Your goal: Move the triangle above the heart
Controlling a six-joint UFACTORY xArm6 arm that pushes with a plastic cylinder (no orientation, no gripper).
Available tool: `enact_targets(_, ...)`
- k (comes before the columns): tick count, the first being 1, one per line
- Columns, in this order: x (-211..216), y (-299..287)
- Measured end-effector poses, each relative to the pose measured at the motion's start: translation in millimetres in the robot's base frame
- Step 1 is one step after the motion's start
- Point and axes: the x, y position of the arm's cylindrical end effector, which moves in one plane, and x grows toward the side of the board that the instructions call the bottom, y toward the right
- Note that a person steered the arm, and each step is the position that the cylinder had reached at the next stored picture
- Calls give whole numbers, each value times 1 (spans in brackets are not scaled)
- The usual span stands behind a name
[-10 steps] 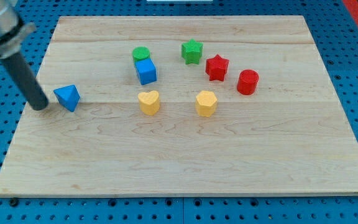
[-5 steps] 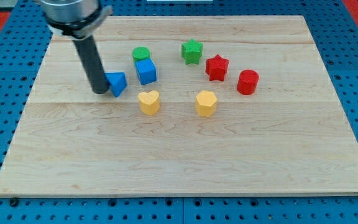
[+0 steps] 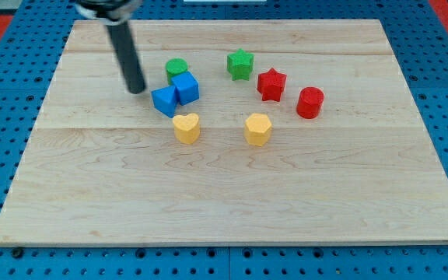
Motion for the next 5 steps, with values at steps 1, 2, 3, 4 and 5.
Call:
enact_targets(1, 21, 23)
enact_targets(2, 25, 36)
enact_targets(3, 51, -26)
enact_targets(4, 64, -15)
enact_targets(5, 59, 14)
